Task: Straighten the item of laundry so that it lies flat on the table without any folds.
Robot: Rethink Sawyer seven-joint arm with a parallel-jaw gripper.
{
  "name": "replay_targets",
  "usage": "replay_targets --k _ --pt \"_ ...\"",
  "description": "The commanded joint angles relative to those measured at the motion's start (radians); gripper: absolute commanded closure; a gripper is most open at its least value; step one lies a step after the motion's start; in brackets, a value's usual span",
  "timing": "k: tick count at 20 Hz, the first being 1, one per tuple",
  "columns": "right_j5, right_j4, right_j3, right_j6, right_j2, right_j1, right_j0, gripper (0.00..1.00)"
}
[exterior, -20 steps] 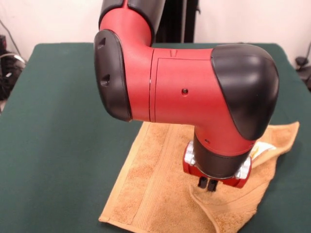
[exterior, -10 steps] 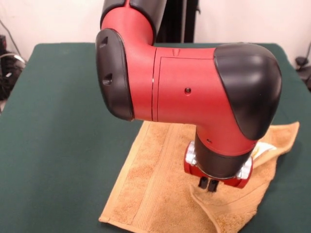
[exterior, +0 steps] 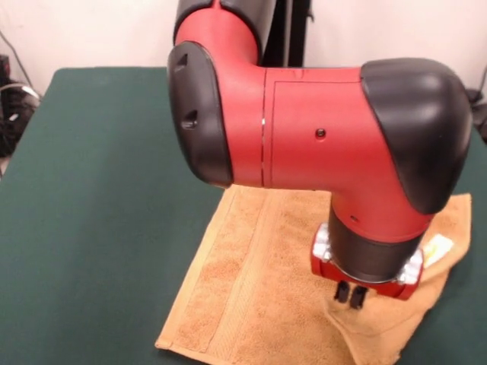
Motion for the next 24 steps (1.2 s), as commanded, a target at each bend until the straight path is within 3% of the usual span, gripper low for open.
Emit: replay_targets --k 1,19,24 --pt "-0.021 -0.105 0.089 0.34 0.25 -0.01 0.013 1.0" --pt "-0.132 -0.346 0.079 0.363 0.522 0.001 -0.044 1.0" --pt "-0.139 -0.458 0.067 0.361 0.641 0.005 -0.077 1.0"
